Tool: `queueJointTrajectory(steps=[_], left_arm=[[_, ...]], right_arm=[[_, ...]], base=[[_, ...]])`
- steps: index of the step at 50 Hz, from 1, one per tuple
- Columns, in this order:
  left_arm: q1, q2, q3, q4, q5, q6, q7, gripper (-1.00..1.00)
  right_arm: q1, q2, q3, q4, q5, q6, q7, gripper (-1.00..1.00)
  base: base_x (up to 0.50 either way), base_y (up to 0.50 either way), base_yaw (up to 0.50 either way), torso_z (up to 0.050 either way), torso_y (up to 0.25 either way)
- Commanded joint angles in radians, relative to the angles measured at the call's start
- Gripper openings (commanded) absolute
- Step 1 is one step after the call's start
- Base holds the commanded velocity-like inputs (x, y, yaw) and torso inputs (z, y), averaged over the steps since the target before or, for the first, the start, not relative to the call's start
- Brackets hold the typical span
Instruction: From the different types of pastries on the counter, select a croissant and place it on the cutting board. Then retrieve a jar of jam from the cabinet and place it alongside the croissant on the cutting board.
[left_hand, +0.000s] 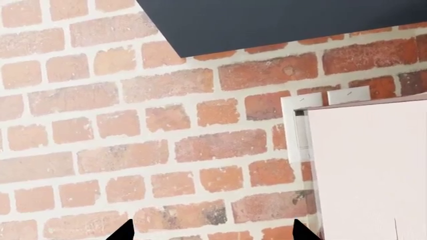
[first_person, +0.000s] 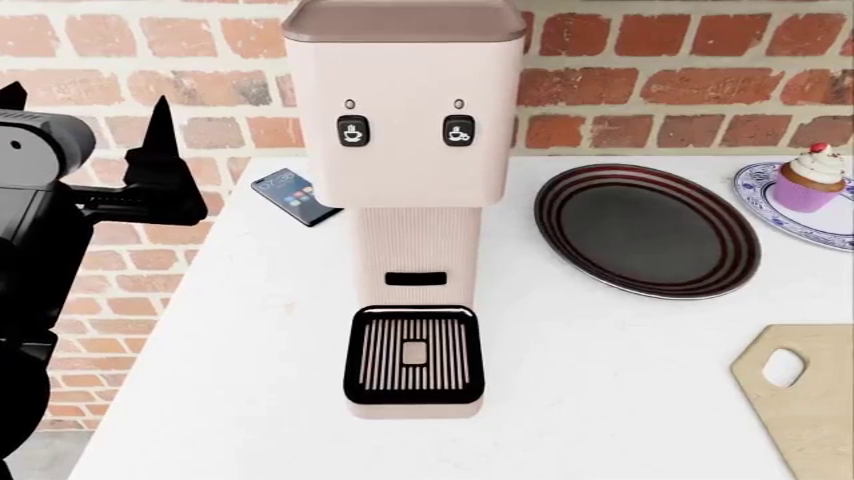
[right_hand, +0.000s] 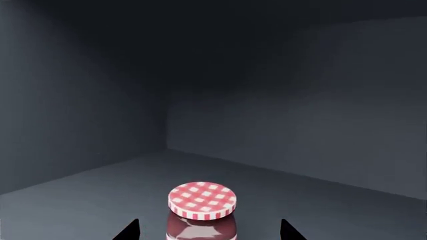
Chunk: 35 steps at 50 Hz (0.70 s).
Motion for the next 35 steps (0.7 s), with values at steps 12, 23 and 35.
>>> queueJointTrajectory(steps=[12, 23, 35], left_arm=[[0.107, -0.006, 0.032, -0.006, -0.01, 0.014, -0.002, 1.0], [0.11, -0.01, 0.035, -0.01, -0.013, 0.022, -0.004, 1.0], [0.118, -0.016, 0.026, -0.015, -0.017, 0.032, -0.004, 1.0]], right_arm=[[0.069, -0.008, -0.24, 0.315, 0.169, -0.239, 0.031, 1.0], [0.07, -0.009, -0.303, 0.384, 0.274, -0.279, 0.042, 1.0], [0.068, -0.008, -0.338, 0.38, 0.383, -0.262, 0.033, 1.0]], base=[[0.0, 0.0, 0.0, 0.0, 0.0], [0.0, 0.0, 0.0, 0.0, 0.0], [0.0, 0.0, 0.0, 0.0, 0.0]])
